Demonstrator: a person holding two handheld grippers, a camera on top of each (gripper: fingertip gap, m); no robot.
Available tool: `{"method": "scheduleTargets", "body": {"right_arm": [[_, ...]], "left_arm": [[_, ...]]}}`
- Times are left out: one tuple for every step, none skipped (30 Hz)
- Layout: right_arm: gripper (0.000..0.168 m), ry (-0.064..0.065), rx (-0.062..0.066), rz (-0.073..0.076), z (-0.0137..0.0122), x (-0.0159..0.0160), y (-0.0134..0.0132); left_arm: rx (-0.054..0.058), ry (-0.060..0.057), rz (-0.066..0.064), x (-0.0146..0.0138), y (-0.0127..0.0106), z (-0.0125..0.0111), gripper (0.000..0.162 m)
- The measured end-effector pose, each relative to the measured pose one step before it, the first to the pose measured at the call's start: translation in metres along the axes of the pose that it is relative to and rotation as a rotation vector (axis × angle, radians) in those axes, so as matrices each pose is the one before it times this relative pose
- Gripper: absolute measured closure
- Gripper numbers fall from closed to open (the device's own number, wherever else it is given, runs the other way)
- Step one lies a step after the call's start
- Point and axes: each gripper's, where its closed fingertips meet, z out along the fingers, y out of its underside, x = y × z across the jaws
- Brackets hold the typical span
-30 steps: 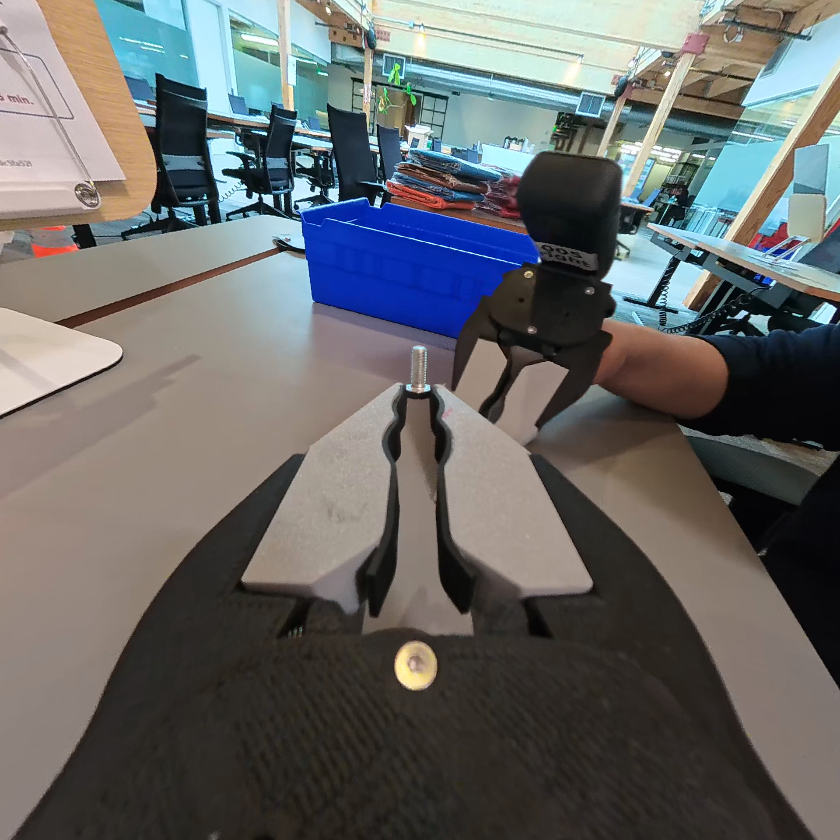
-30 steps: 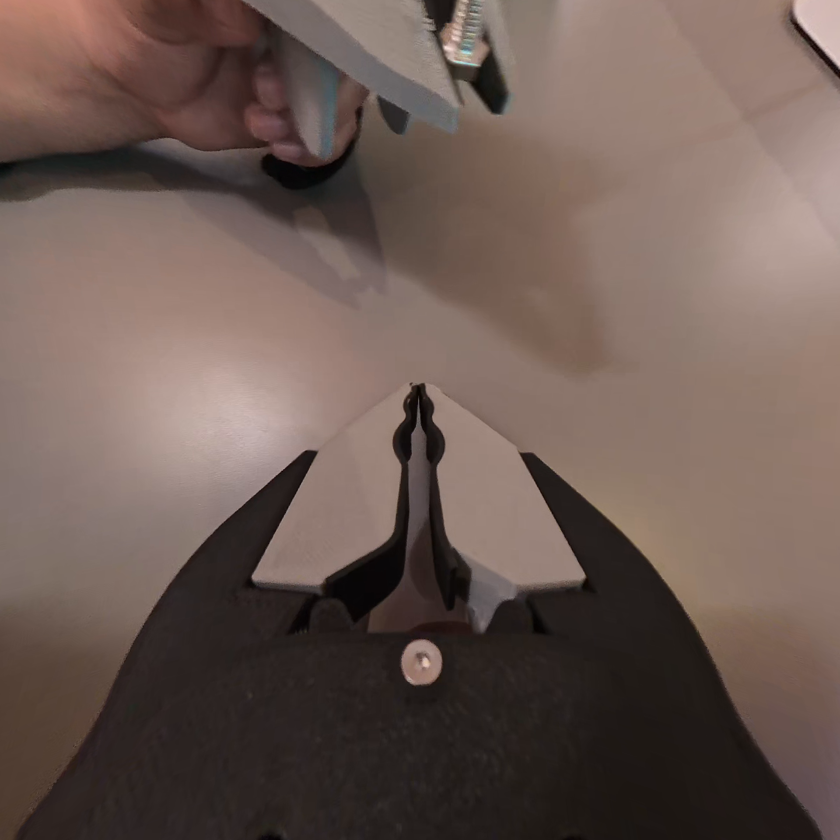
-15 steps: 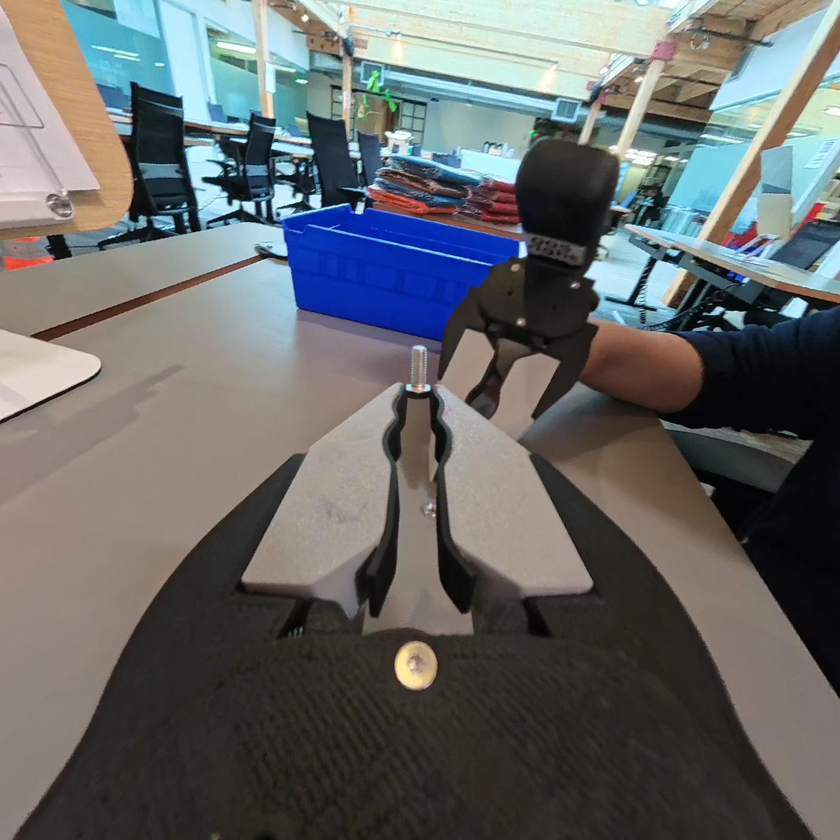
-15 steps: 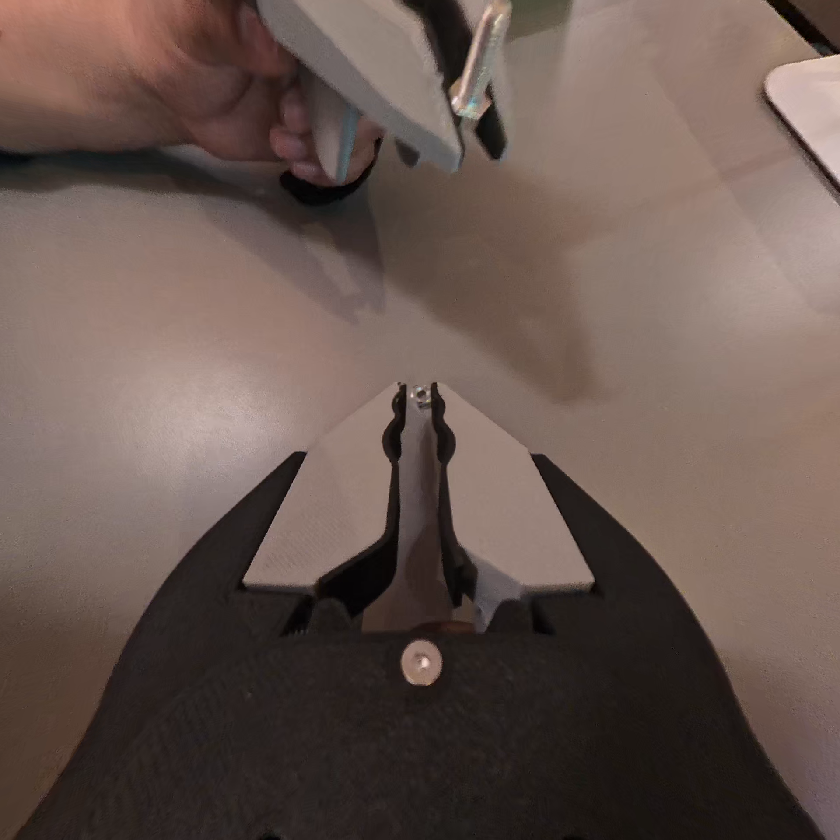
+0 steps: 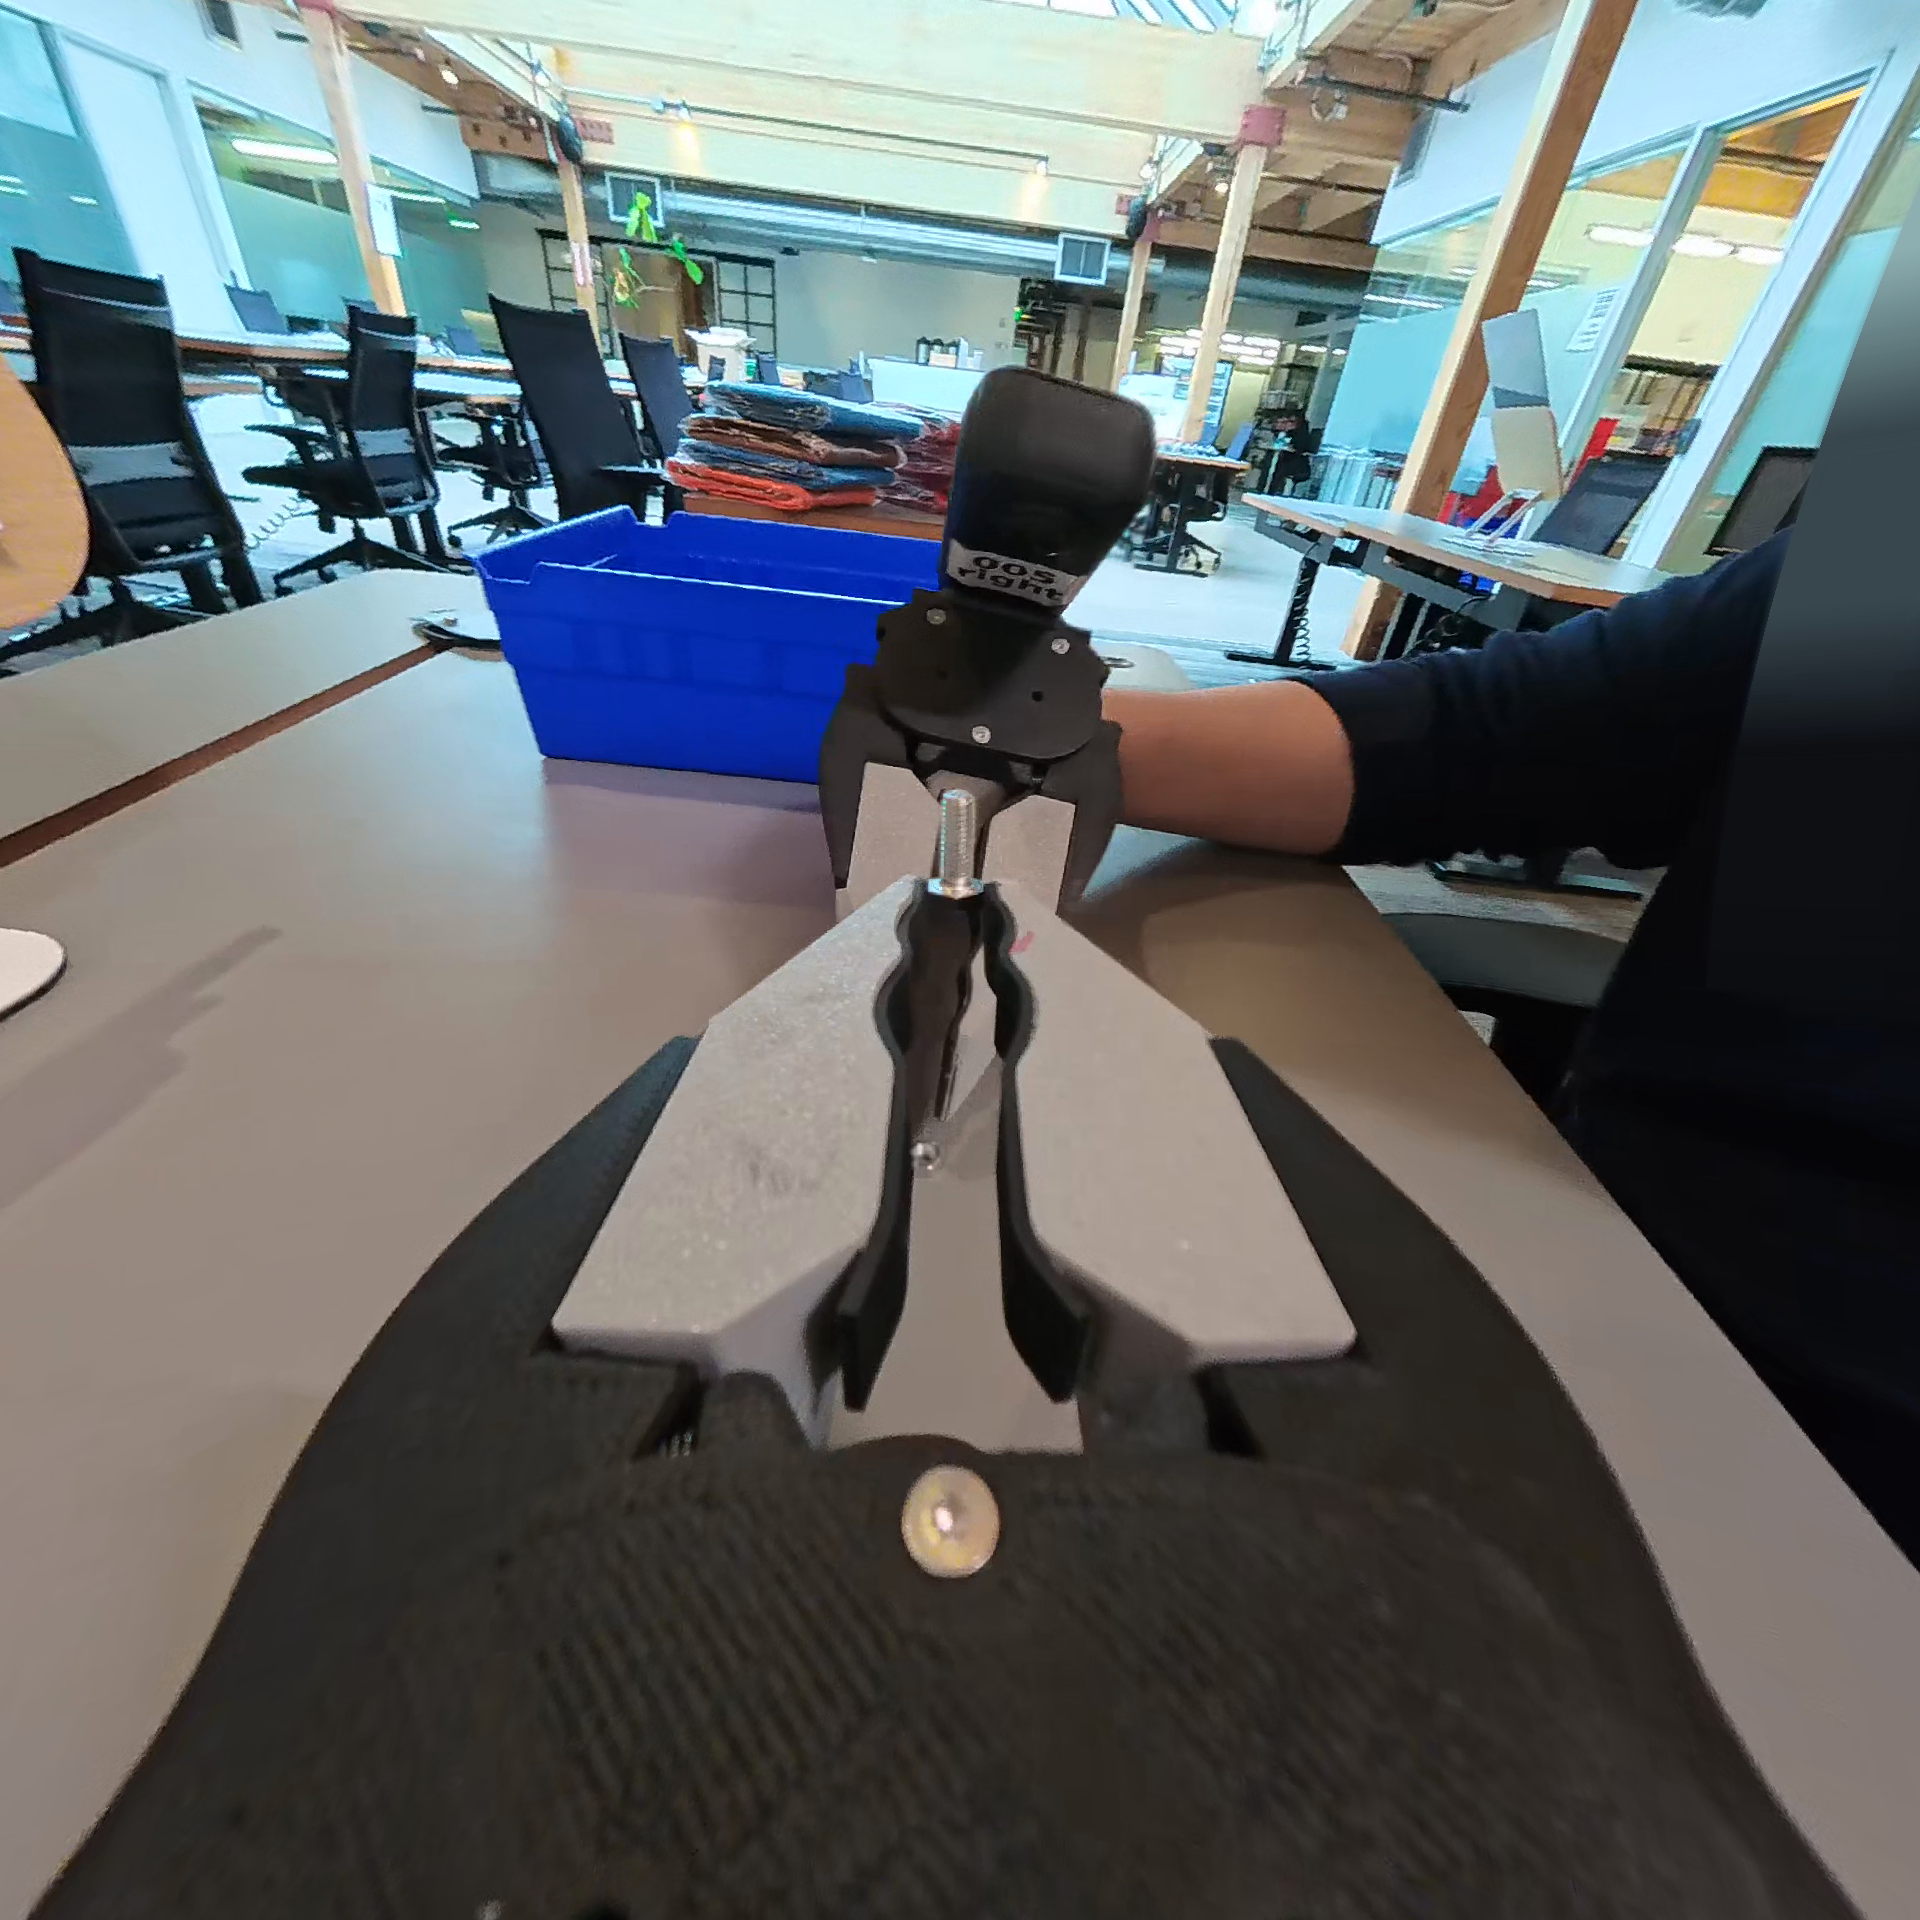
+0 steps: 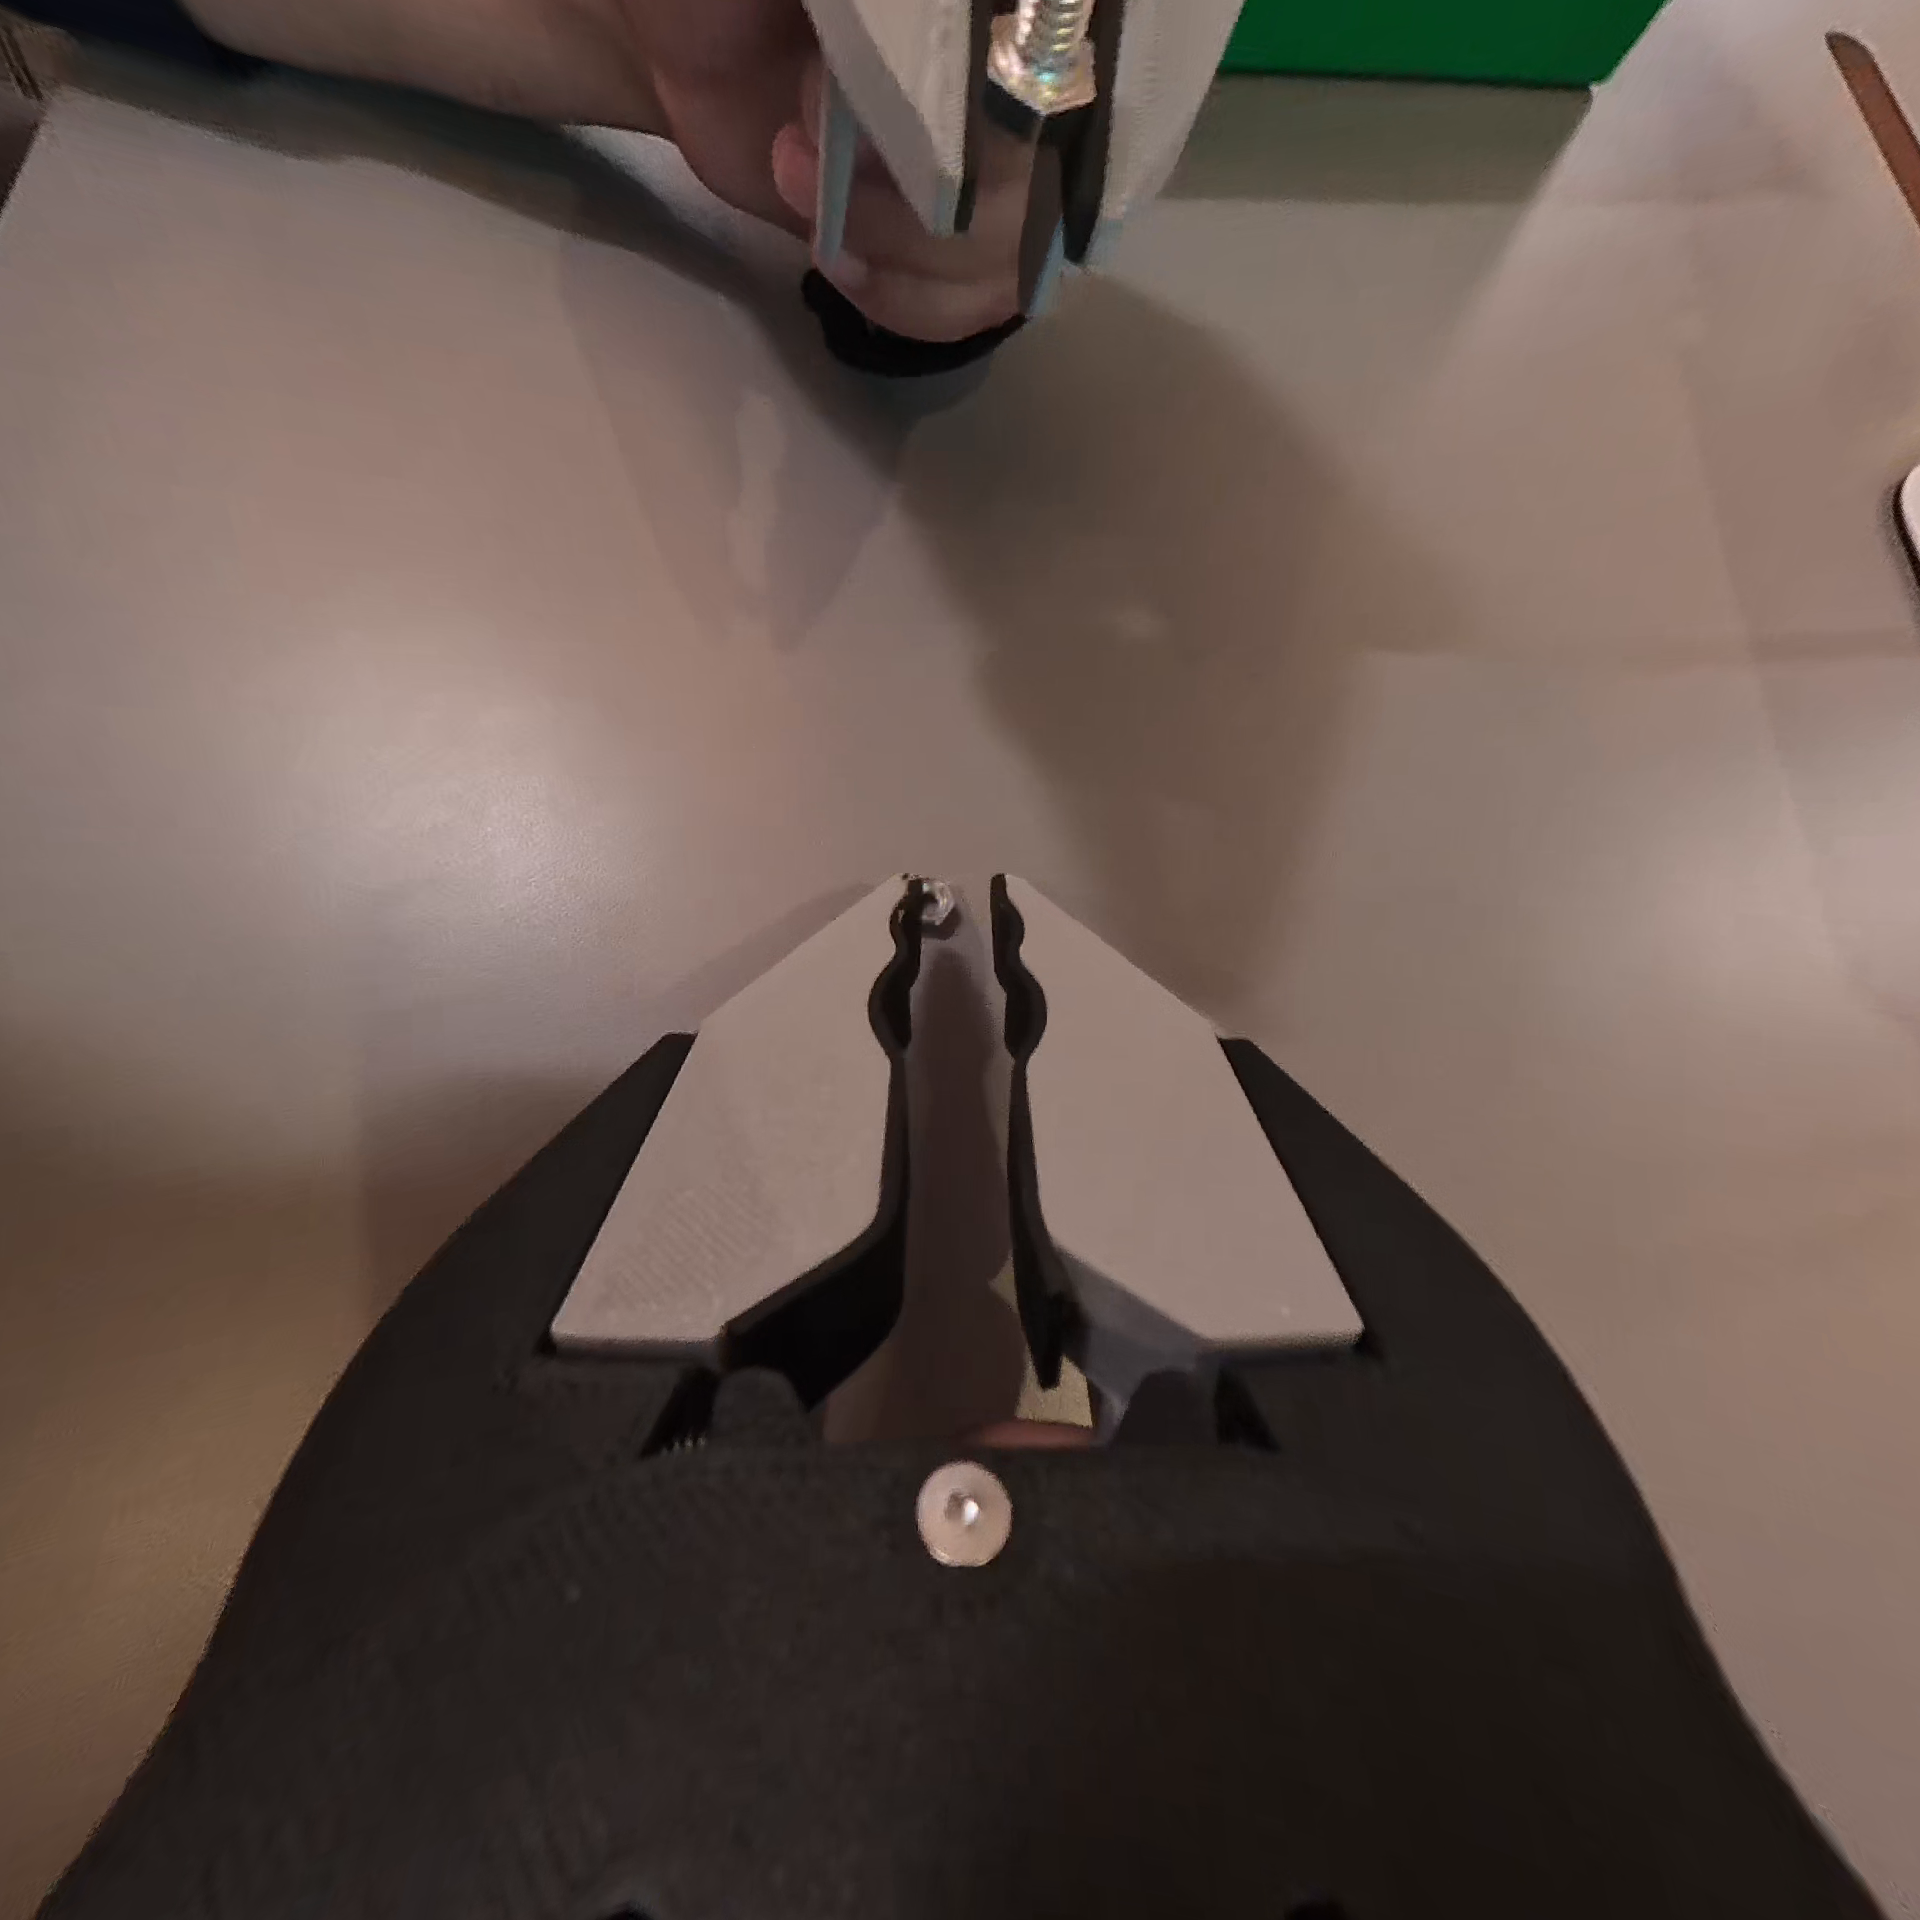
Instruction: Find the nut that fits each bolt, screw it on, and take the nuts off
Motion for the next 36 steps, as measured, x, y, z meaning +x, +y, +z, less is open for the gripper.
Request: {"method": "scheduleTargets", "body": {"right_arm": [[0.159,0.0065,-0.0086,0.0364,0.0007,0.00135,0.00029],[0.161,0.0307,-0.0188,0.0473,0.00011,0.00395,0.00138],[0.161,0.0415,-0.0202,0.0502,-0.00075,0.0037,0.00159],[0.16,0.0238,-0.0073,0.0468,-0.00165,-0.0011,-0.00022],[0.158,0.0117,0.0093,0.0402,-0.00185,-0.00509,-0.0023],[0.158,0.0137,0.0143,0.0356,-0.00127,-0.00591,-0.00248],[0.158,0.0167,0.0105,0.0259,-0.00028,-0.00557,-0.00149],[0.158,0.0284,0.0019,0.0186,0.00064,-0.00256,0.00033],[0.158,0.0319,-0.006,0.0147,0.00101,-0.00001,0.00168],[0.157,0.029,-0.0052,0.0168,0.00093,0.00168,0.00156],[0.155,0.0174,-0.0005,0.0165,0.00078,0.00145,0.0007],[0.155,0.0142,-0.003,0.0108,0.0006,0.00196,0.00093],[0.155,0.0189,-0.007,0.0024,0.00069,0.00293,0.00141],[0.154,0.0109,-0.0049,-0.0016,0.00093,0.00171,0.00116],[0.154,-0.0068,-0.0031,0.0035,0.00125,-0.00125,0.0006],[0.154,-0.0066,-0.0049,0.01,0.00138,-0.00113,0.00077],[0.153,0.0051,-0.0059,0.0076,0.0015,0.00073,0.001],[0.153,0.0101,0.0006,0.0046,0.00104,0.00171,0.00024],[0.153,0.0011,0.0014,0.0059,0.00094,0.00037,0.00014],[0.153,-0.0011,-0.0028,0.0092,0.00075,0.00022,0.0005],[0.153,-0.0017,-0.0033,0.0063,0.00071,-0.00007,0.00069],[0.153,-0.0046,-0.0007,0.0002,0.00065,-0.00094,0.00041],[0.153,-0.0028,-0.0036,-0.002,0.00103,-0.00096,0.00082],[0.154,0.0026,-0.0069,-0.0059,0.00112,-0.00048,0.00124],[0.155,0.008,0.0021,-0.0085,0.00087,0.00019,-0.00018],[0.158,0.0064,0.0004,-0.0059,0.00051,0.00037,-0.00013],[0.161,0.0089,0.0004,-0.0024,0.00036,0.00136,-0.0001],[0.161,-0.001,0.0019,0.0004,0.00027,0.00018,-0.00011],[0.161,-0.0041,0.0011,0.003,0.00008,-0.00006,-0.00012],[0.161,-0.0042,-0.0004,-0.0003,-0.00023,-0.00009,0.00012],[0.161,-0.0016,-0.0026,-0.0013,-0.00036,0.00031,0.00027],[0.161,-0.0039,-0.002,-0.0013,-0.00104,0.00014,-0.00009],[0.161,-0.0098,0.0066,0.0011,-0.00269,-0.00025,-0.00205],[0.161,-0.0141,0.0151,0.0032,-0.00475,-0.00029,-0.0045],[0.161,-0.0242,0.0222,-0.0001,-0.0069,-0.00154,-0.00702],[0.161,-0.0325,0.0276,-0.0063,-0.00822,-0.0028,-0.00913]], "left_arm": [[-0.004,-0.0154,-0.0026,-0.00281,0.00096,0.00043,0.154],[-0.0089,-0.0174,-0.0031,-0.00318,0.0017,0.0006,0.154],[-0.0102,-0.0218,-0.0018,-0.00378,0.00199,0.00055,0.155],[-0.0058,-0.0169,-0.0005,-0.00298,0.0011,0.00052,0.155],[-0.0001,-0.0065,-0.0021,-0.00124,0.00014,0.00035,0.155],[0.0032,0.0005,-0.0037,-0.00014,-0.00069,0.00011,0.155],[0.004,0.0029,-0.0031,0.00033,-0.00079,0.00025,0.155],[0.002,0.0049,-0.0013,0.00076,-0.00048,0.00022,0.155],[0.0005,0.0009,0.0009,0.00022,-0.00006,0.0002,0.155],[0.0006,0.0003,0.0013,0.00027,0.00004,0.00029,0.155],[-0.0003,0.0021,0.0005,0.00055,0.00036,0.00024,0.155],[-0.0001,0.0019,0.0025,0.00067,0.00017,0.00014,0.155],[0.0009,0.0013,0.0049,0.00071,0.00008,0.0,0.155],[0.0022,0.0018,0.0046,0.00092,-0.00039,-0.0001,0.155],[0.0036,0.001,0.0037,0.00064,-0.0007,-0.00022,0.155],[0.0057,0.0015,0.0038,0.00069,-0.001,-0.00029,0.155],[0.007,0.0029,0.0034,0.00073,-0.0012,-0.00027,0.155],[0.0063,0.0042,0.002,0.00073,-0.00094,-0.0002,0.155],[0.0048,0.0024,0.0004,0.00042,-0.00065,-0.00017,0.155],[0.0041,0.0001,-0.0001,-0.00015,-0.00028,-0.0001,0.155],[0.0048,0.0023,0.0006,0.00023,-0.00037,-0.00011,0.155],[0.0046,0.0008,0.0006,0.00008,-0.00044,0.00001,0.155],[0.0029,0.0003,0.0005,0.0,-0.0003,0.0002,0.155],[0.0011,0.0018,0.0,0.00029,-0.00005,0.00021,0.155],[0.0009,0.0017,0.0007,0.00032,-0.00001,0.00023,0.155],[-0.0002,0.0,0.0017,0.00012,0.00004,0.0002,0.155],[-0.0012,-0.0006,0.0015,0.00002,0.00008,0.00022,0.155],[-0.0012,-0.0003,0.0006,-0.00007,0.00007,0.00014,0.155],[-0.0002,-0.0015,0.0006,-0.00017,0.00004,0.00003,0.155],[0.0006,-0.0022,0.0003,-0.00043,-0.00009,-0.00022,0.155],[0.0016,-0.001,-0.0003,-0.00031,-0.00034,-0.00019,0.155],[0.0019,0.0017,-0.0011,0.00016,-0.00038,-0.00026,0.155],[0.0013,0.0037,-0.002,0.00048,-0.0003,-0.00021,0.155],[0.0001,0.0011,-0.0002,0.00031,-0.0001,-0.00005,0.155],[-0.001,0.0028,0.0009,0.00061,0.00016,0.00028,0.155],[-0.0024,0.0083,-0.0013,0.00141,0.00034,0.00045,0.155]]}}
